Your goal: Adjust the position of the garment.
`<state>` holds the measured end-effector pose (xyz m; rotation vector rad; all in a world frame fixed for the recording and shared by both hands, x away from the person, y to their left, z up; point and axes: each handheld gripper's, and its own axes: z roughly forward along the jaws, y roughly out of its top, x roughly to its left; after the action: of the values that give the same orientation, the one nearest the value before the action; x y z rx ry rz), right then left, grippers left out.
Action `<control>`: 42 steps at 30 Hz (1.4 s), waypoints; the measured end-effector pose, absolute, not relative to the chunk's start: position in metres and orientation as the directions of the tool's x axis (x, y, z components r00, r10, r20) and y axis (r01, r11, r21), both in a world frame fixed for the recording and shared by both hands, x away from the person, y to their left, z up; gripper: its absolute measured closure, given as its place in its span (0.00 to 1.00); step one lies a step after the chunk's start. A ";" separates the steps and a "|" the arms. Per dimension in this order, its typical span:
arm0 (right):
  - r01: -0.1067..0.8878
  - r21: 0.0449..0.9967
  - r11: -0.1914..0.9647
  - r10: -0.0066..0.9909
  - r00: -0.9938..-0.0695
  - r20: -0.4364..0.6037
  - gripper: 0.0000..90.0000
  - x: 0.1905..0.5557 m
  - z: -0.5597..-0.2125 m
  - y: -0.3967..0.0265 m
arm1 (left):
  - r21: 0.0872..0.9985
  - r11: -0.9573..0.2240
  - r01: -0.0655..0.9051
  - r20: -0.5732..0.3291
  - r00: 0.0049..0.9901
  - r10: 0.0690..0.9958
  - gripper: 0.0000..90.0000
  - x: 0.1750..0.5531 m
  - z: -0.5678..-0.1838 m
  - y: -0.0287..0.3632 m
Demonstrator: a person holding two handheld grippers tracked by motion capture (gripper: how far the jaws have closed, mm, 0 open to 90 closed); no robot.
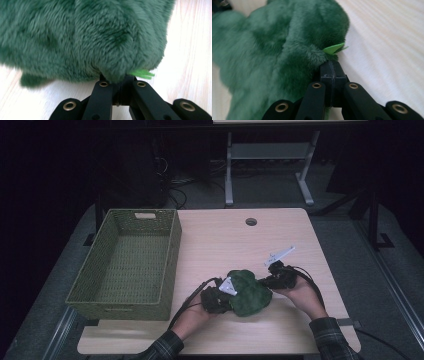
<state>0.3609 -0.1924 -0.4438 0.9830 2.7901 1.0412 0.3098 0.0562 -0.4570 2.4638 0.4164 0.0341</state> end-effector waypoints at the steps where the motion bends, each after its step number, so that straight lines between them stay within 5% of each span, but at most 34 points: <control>1: 0.555 0.589 0.588 0.556 -0.806 0.203 1.00 0.358 -0.444 -0.193 | 0.592 -0.754 0.284 -0.072 0.951 0.301 0.99 0.311 -0.456 0.059; 21: 0.535 0.636 0.556 0.548 -0.812 0.204 0.99 0.311 -0.448 -0.199 | 0.578 -0.770 0.270 -0.045 0.953 0.300 0.98 0.319 -0.453 0.079; 42: 0.623 0.695 0.359 0.845 -0.533 0.041 0.07 0.289 -0.467 -0.288 | 0.564 -0.765 0.310 -0.038 0.936 0.351 0.28 0.301 -0.437 0.089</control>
<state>0.2892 -0.2883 -0.4672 1.2948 2.3031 0.9622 0.3014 0.0891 -0.4370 2.4998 0.4685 0.0930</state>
